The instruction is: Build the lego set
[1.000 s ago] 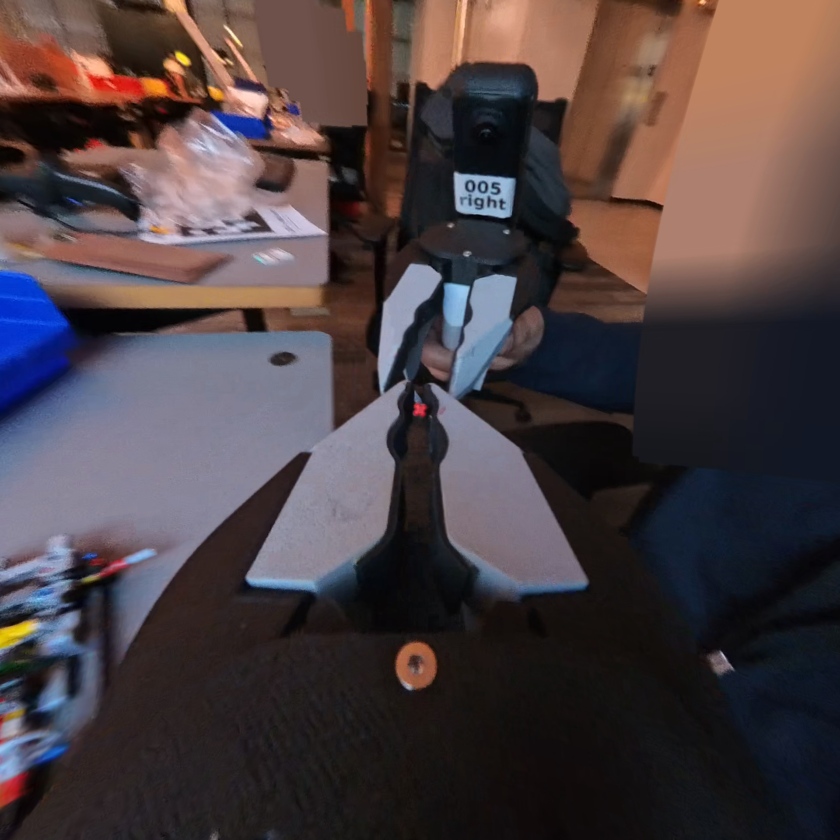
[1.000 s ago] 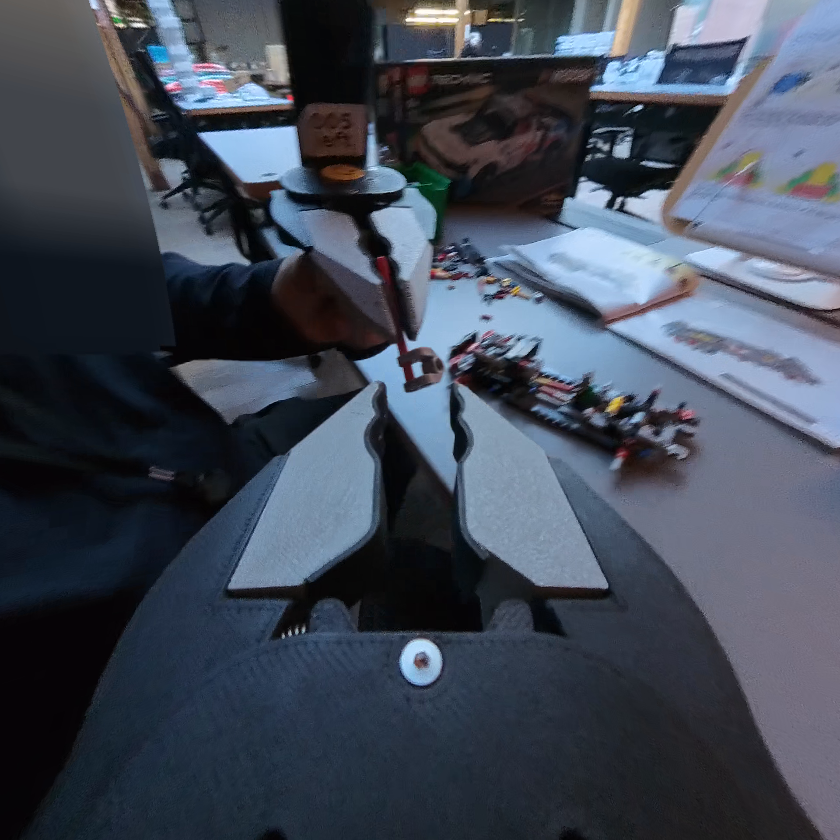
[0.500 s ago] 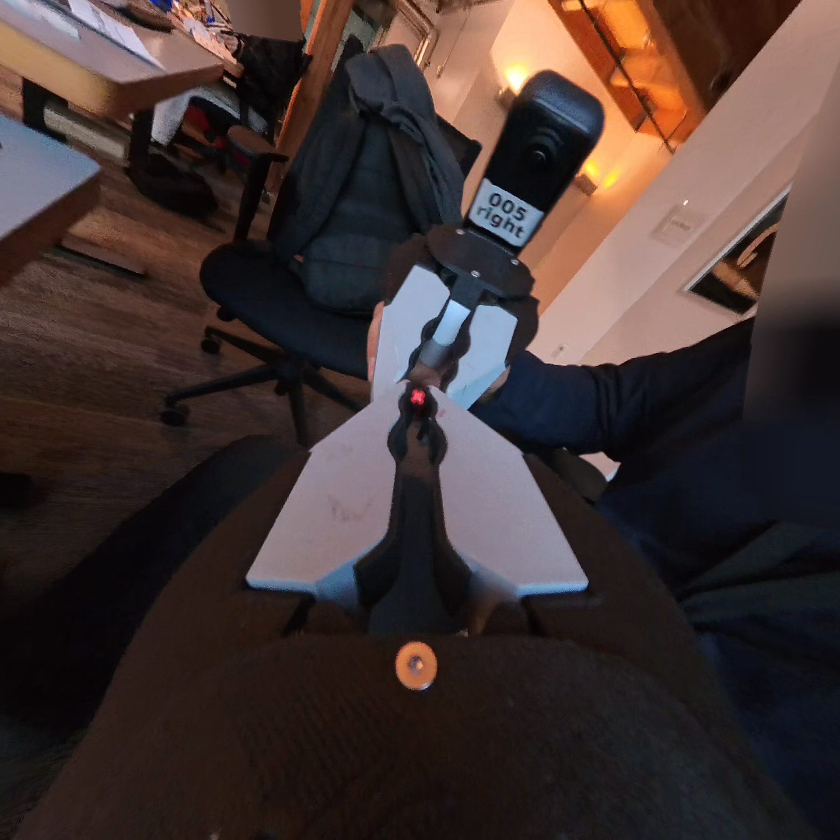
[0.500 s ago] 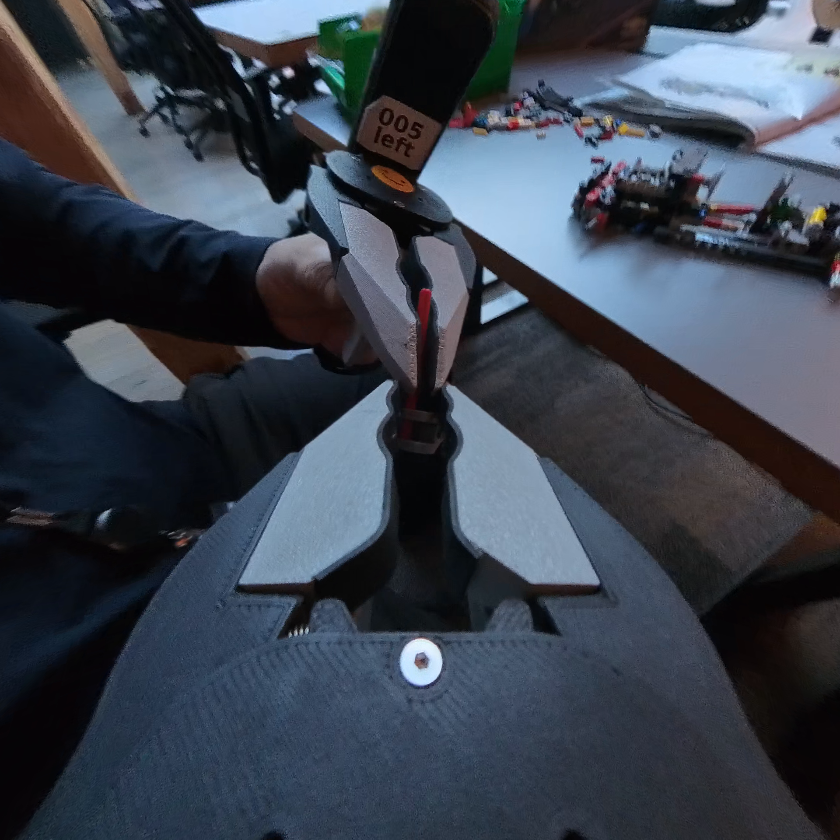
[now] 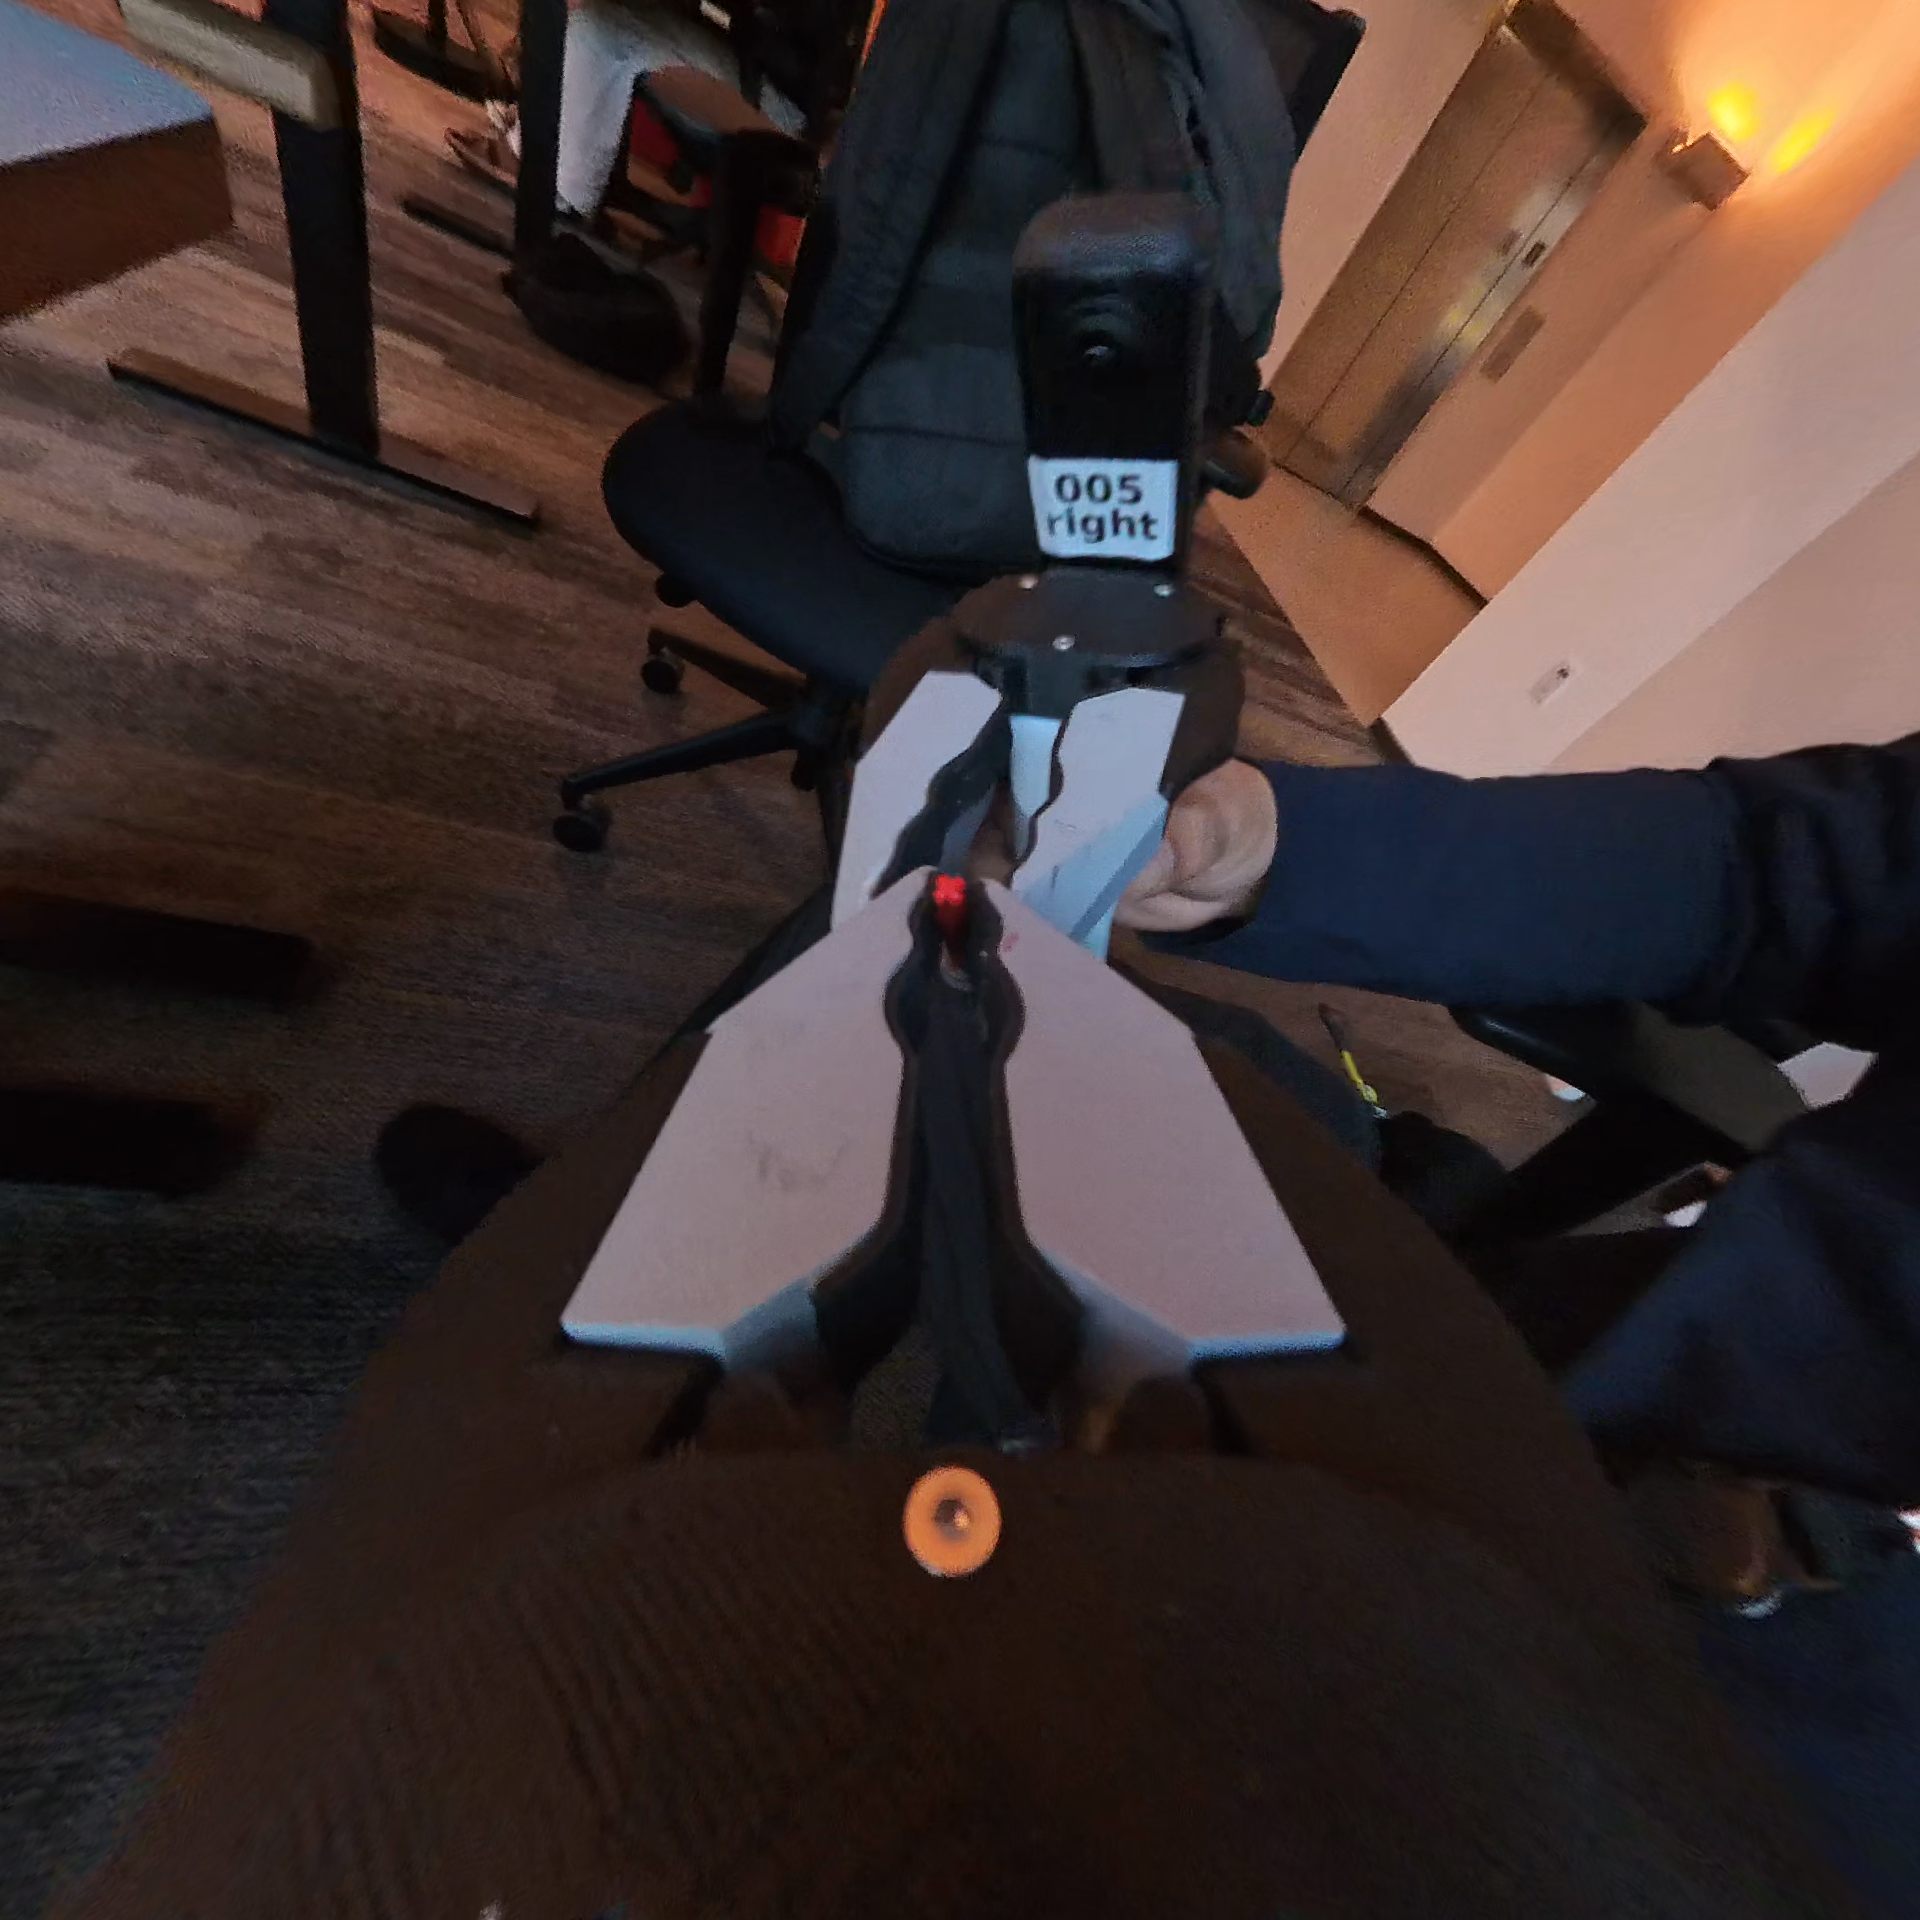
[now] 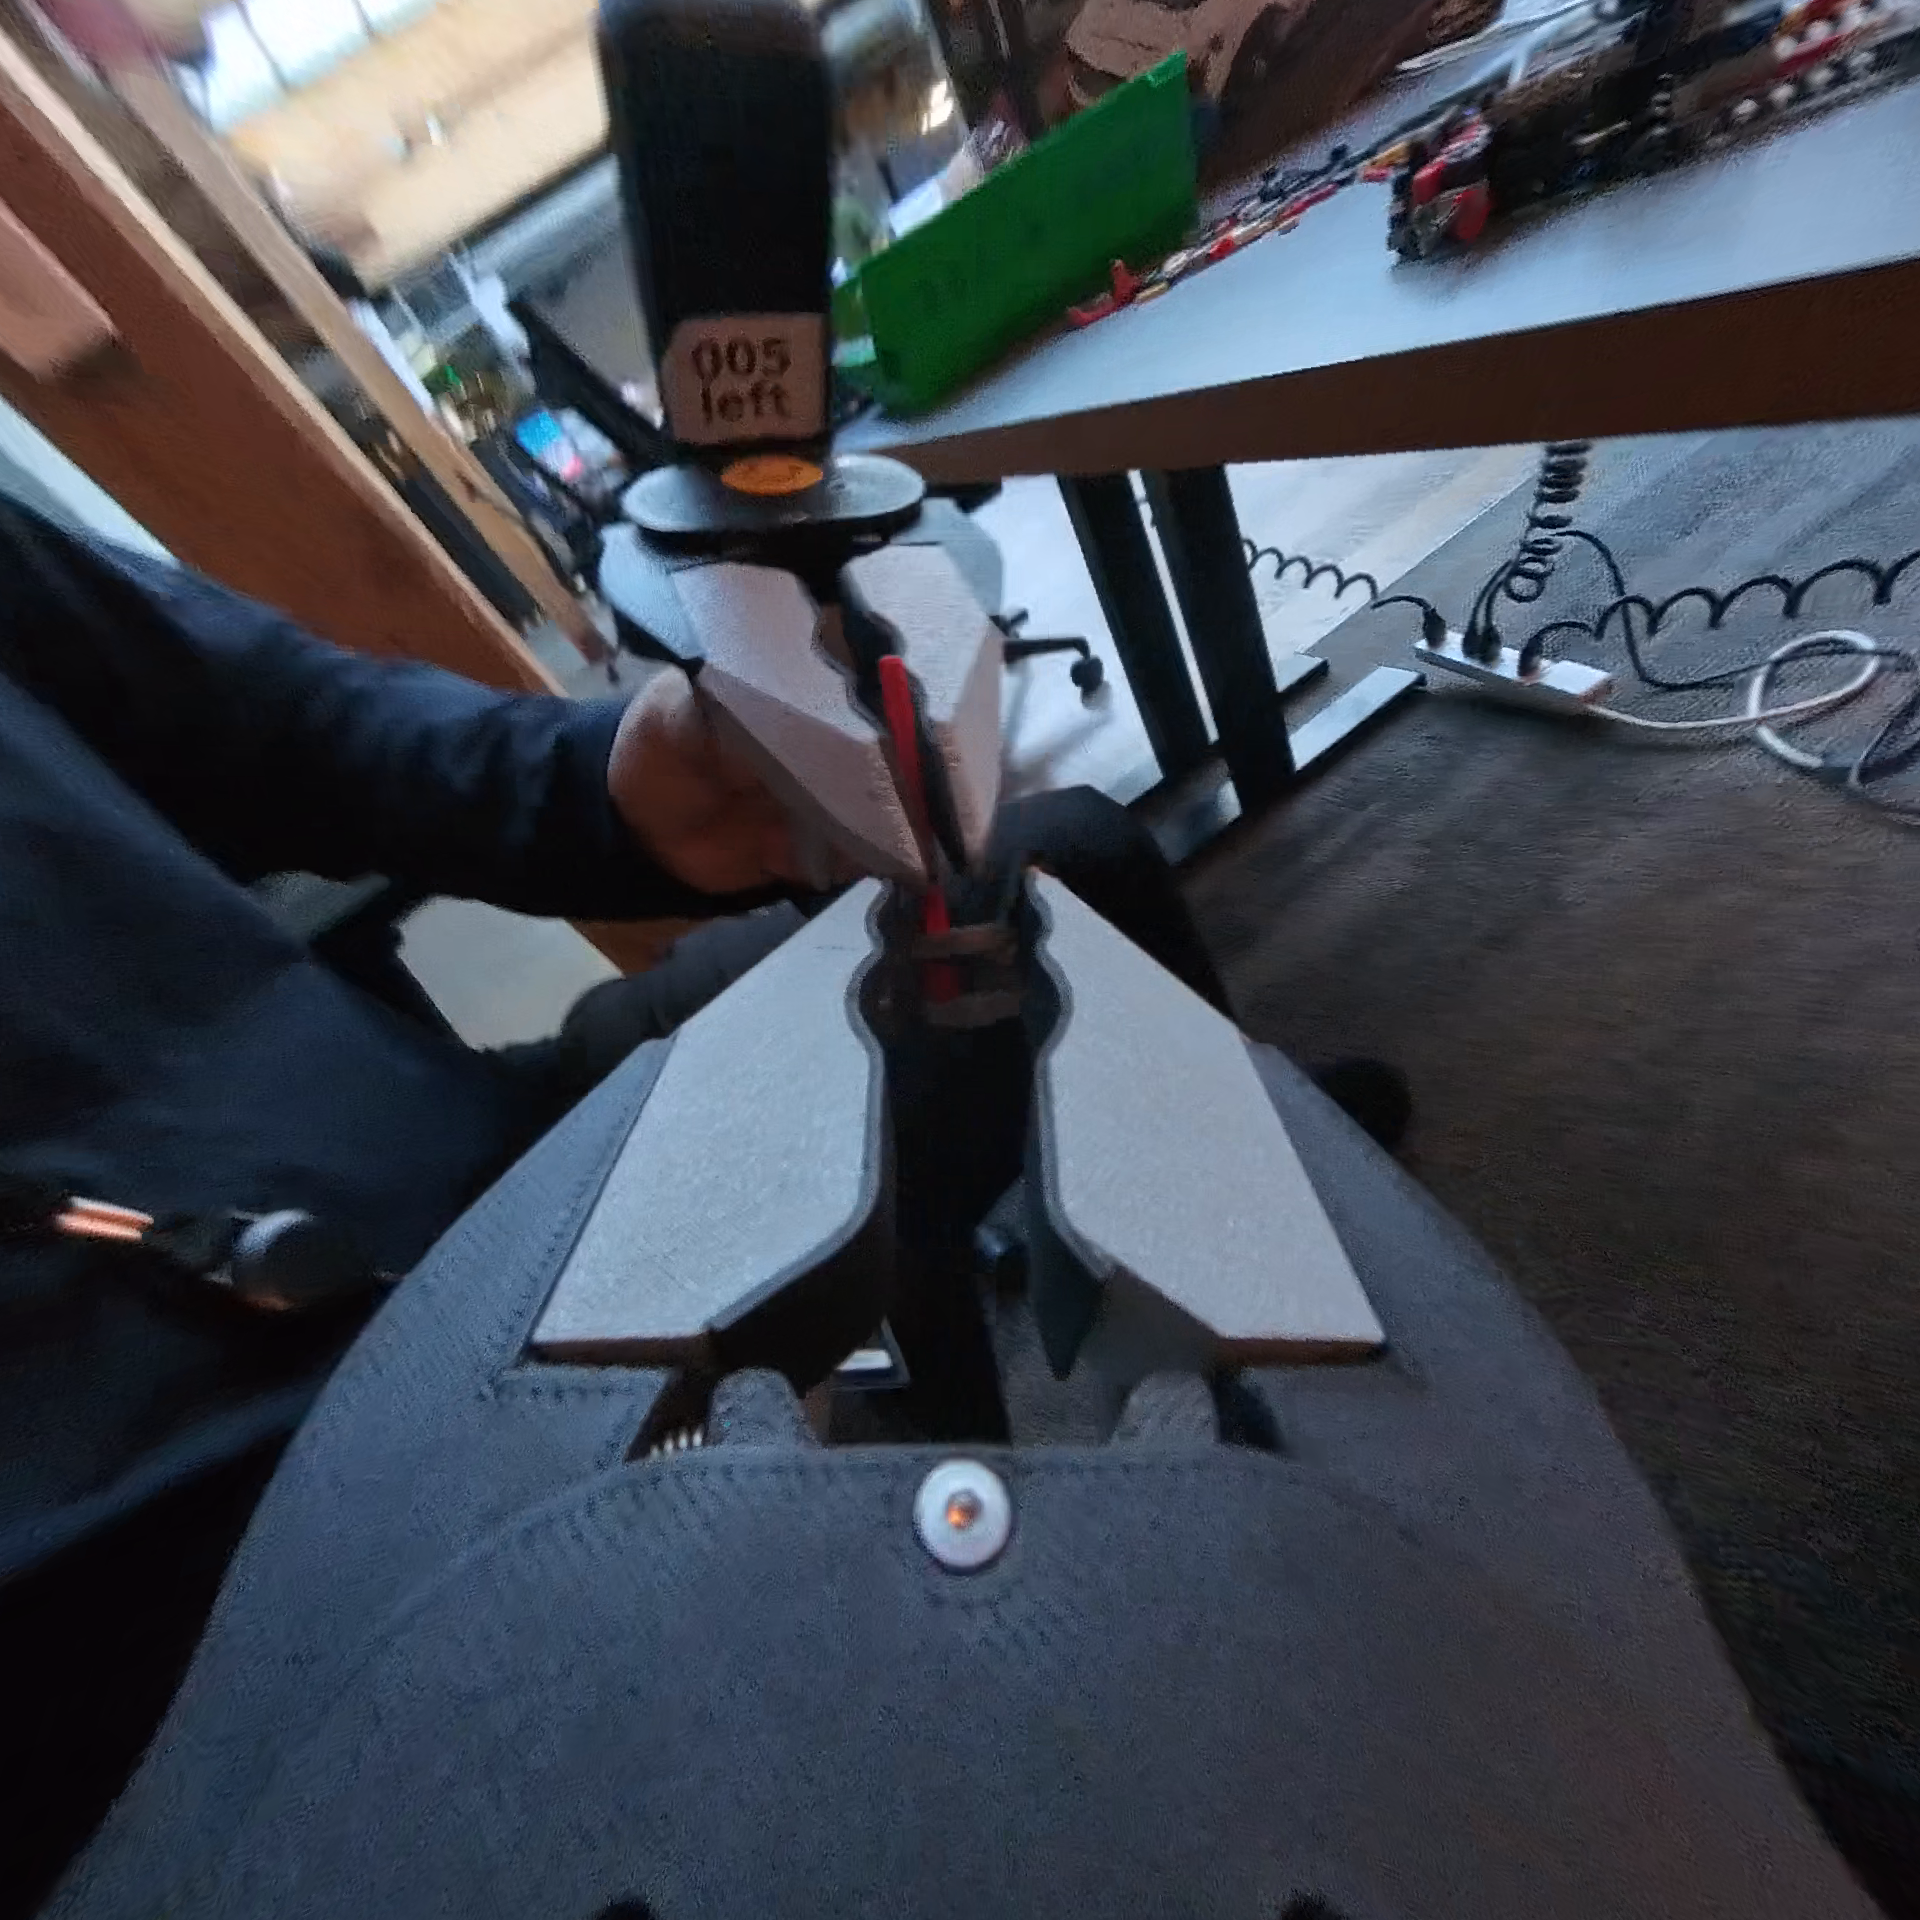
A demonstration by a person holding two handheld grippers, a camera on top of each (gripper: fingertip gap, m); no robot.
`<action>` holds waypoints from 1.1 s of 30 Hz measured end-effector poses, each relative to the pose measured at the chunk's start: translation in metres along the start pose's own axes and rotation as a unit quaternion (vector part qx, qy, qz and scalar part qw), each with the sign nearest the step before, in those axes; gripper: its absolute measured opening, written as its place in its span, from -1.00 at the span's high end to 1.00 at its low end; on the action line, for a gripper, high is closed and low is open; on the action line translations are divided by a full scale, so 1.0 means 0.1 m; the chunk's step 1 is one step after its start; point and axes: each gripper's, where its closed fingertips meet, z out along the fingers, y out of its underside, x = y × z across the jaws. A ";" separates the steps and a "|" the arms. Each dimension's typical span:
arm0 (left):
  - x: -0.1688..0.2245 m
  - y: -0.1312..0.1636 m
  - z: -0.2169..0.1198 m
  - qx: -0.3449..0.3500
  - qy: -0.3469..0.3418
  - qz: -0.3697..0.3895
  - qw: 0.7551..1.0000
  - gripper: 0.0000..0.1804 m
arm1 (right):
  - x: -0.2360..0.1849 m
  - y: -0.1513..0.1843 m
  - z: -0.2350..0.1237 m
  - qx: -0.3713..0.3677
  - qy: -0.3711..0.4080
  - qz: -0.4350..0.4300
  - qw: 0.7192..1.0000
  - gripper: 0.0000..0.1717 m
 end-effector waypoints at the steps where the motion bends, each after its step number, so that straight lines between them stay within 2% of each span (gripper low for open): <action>1: -0.03 -0.05 -0.01 0.009 -0.016 0.016 1.000 0.97 | 0.06 -0.01 -0.05 0.010 0.016 0.024 1.000 0.76; 4: -0.10 -0.27 -0.17 0.054 -0.031 0.035 0.997 0.97 | 0.16 -0.22 -0.28 0.064 0.043 0.065 0.995 0.80; 6: -0.11 -0.38 -0.27 0.077 -0.034 0.042 0.996 0.97 | 0.24 -0.32 -0.38 0.083 0.071 0.090 0.990 0.73; 7: -0.12 -0.41 -0.31 0.084 -0.041 0.049 0.994 0.98 | 0.21 -0.34 -0.37 0.082 0.067 0.092 0.990 0.68; 10: -0.14 -0.43 -0.32 0.090 -0.053 0.063 0.993 0.98 | 0.23 -0.28 -0.20 0.063 0.089 0.119 0.987 0.80; 13: -0.16 -0.43 -0.29 0.090 -0.067 0.082 0.990 0.98 | 0.21 -0.31 -0.06 0.087 0.074 0.162 0.980 0.82; 17: -0.13 -0.42 -0.26 0.086 -0.073 0.109 0.988 0.98 | 0.20 -0.43 -0.05 0.140 0.038 0.193 0.970 0.93; 24: -0.13 -0.43 -0.26 0.096 -0.079 0.124 0.984 0.98 | 0.20 -0.44 -0.02 0.151 0.022 0.220 0.963 0.96; 30: -0.13 -0.40 -0.24 0.092 -0.088 0.138 0.982 0.98 | 0.22 -0.41 -0.03 0.185 -0.021 0.292 0.938 0.96; 33: -0.10 -0.41 -0.24 0.092 -0.090 0.151 0.980 0.98 | 0.20 -0.40 -0.03 0.177 -0.015 0.293 0.940 0.96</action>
